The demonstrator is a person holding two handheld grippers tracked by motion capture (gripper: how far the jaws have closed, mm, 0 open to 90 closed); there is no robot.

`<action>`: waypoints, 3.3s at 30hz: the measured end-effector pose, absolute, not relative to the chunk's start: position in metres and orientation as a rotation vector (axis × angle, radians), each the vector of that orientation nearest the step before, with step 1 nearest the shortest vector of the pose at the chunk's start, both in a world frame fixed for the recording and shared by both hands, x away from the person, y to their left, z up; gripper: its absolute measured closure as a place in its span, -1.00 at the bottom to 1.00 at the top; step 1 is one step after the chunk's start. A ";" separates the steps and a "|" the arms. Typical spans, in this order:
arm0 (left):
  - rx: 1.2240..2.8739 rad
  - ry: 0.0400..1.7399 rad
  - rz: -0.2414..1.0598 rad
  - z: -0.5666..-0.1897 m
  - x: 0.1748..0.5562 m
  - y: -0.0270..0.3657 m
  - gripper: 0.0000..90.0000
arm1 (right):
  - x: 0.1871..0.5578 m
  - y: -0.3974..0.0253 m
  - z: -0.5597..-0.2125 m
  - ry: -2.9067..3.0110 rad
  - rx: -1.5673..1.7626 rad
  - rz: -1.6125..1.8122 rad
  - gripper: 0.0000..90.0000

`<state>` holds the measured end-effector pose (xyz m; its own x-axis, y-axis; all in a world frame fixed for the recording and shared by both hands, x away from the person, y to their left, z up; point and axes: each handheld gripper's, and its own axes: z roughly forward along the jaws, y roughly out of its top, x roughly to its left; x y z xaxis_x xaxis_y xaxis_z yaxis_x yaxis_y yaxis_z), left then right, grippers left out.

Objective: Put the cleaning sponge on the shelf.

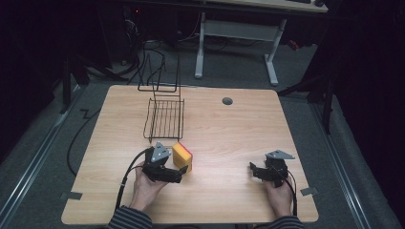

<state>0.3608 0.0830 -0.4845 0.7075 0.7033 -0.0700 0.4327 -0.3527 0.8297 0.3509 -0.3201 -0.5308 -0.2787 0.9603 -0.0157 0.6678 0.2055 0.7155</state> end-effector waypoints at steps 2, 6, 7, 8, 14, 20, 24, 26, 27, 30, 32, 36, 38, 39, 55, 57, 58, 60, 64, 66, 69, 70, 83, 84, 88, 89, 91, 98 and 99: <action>2.010 0.868 0.377 -0.486 0.361 0.082 -1.00 | 0.351 -0.320 -0.531 2.023 1.508 0.838 -0.48; 2.030 0.863 0.377 -0.489 0.363 0.078 -1.00 | 0.351 -0.320 -0.531 2.023 1.508 0.838 -0.48; 2.030 0.862 0.376 -0.490 0.364 0.077 -1.00 | 0.351 -0.320 -0.531 2.023 1.509 0.838 -0.48; 2.032 0.864 0.376 -0.490 0.364 0.076 -1.00 | 0.351 -0.320 -0.531 2.023 1.509 0.838 -0.48; 2.044 0.864 0.378 -0.495 0.368 0.072 -1.00 | 0.351 -0.320 -0.531 2.023 1.508 0.838 -0.48; 2.051 0.879 0.380 -0.498 0.371 0.070 -1.00 | 0.351 -0.320 -0.531 2.023 1.509 0.838 -0.48; 2.064 0.891 0.374 -0.501 0.373 0.068 -1.00 | 0.351 -0.320 -0.531 2.023 1.509 0.838 -0.48; 2.071 0.893 0.374 -0.502 0.374 0.067 -1.00 | 0.351 -0.320 -0.531 2.023 1.508 0.838 -0.48; 2.072 0.892 0.374 -0.503 0.374 0.067 -1.00 | 0.351 -0.320 -0.531 2.023 1.509 0.838 -0.48; 2.076 0.891 0.371 -0.504 0.376 0.065 -1.00 | 0.351 -0.320 -0.531 2.023 1.509 0.838 -0.48; 2.077 0.891 0.372 -0.505 0.376 0.063 -1.00 | 0.351 -0.320 -0.531 2.023 1.509 0.838 -0.48; 2.085 0.896 0.377 -0.508 0.379 0.060 -0.99 | 0.351 -0.320 -0.531 2.023 1.509 0.838 -0.48; 2.087 0.902 0.378 -0.509 0.380 0.060 -0.97 | 0.351 -0.320 -0.531 2.023 1.508 0.838 -0.48; 2.087 0.902 0.379 -0.510 0.380 0.059 -0.96 | 0.351 -0.320 -0.531 2.023 1.509 0.838 -0.48; 2.103 0.888 0.368 -0.517 0.382 0.054 -0.66 | 0.351 -0.320 -0.531 2.023 1.508 0.838 -0.48; 2.104 0.888 0.367 -0.517 0.382 0.054 -0.64 | 0.351 -0.320 -0.531 2.023 1.508 0.838 -0.48; 2.106 0.887 0.366 -0.517 0.382 0.054 -0.62 | 0.351 -0.320 -0.531 2.023 1.508 0.838 -0.48; 2.109 0.886 0.364 -0.517 0.383 0.054 -0.60 | 0.351 -0.320 -0.531 2.023 1.508 0.838 -0.48; 2.112 0.882 0.362 -0.518 0.383 0.054 -0.53 | 0.351 -0.320 -0.531 2.023 1.508 0.838 -0.48; 2.112 0.877 0.359 -0.518 0.382 0.054 -0.51 | 0.351 -0.320 -0.531 2.023 1.508 0.838 -0.48; 2.117 0.864 0.354 -0.517 0.382 0.054 -0.49 | 0.351 -0.320 -0.531 2.023 1.508 0.838 -0.48; 2.119 0.862 0.354 -0.517 0.382 0.054 -0.49 | 0.351 -0.320 -0.531 2.023 1.508 0.838 -0.48; 2.095 0.841 0.355 -0.507 0.377 0.060 -0.48 | 0.351 -0.320 -0.531 2.023 1.508 0.838 -0.48; 2.093 0.839 0.358 -0.506 0.376 0.061 -0.48 | 0.351 -0.320 -0.531 2.023 1.508 0.838 -0.48; 2.089 0.837 0.354 -0.501 0.373 0.064 -0.48 | 0.351 -0.320 -0.531 2.023 1.508 0.838 -0.48; 2.087 0.837 0.353 -0.500 0.373 0.064 -0.48 | 0.351 -0.320 -0.531 2.023 1.508 0.838 -0.48; 2.083 0.839 0.349 -0.498 0.371 0.066 -0.48 | 0.351 -0.320 -0.531 2.023 1.508 0.838 -0.48; 2.064 0.858 0.347 -0.490 0.368 0.073 -0.48 | 0.351 -0.320 -0.531 2.023 1.508 0.838 -0.48; 2.065 0.860 0.348 -0.489 0.367 0.074 -0.48 | 0.351 -0.320 -0.531 2.023 1.508 0.838 -0.48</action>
<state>0.3671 0.0743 -0.4886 0.7248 0.6861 -0.0628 0.4499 -0.4022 0.7974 0.3509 -0.3202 -0.5308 -0.2793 0.9601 -0.0163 0.6676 0.2064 0.7154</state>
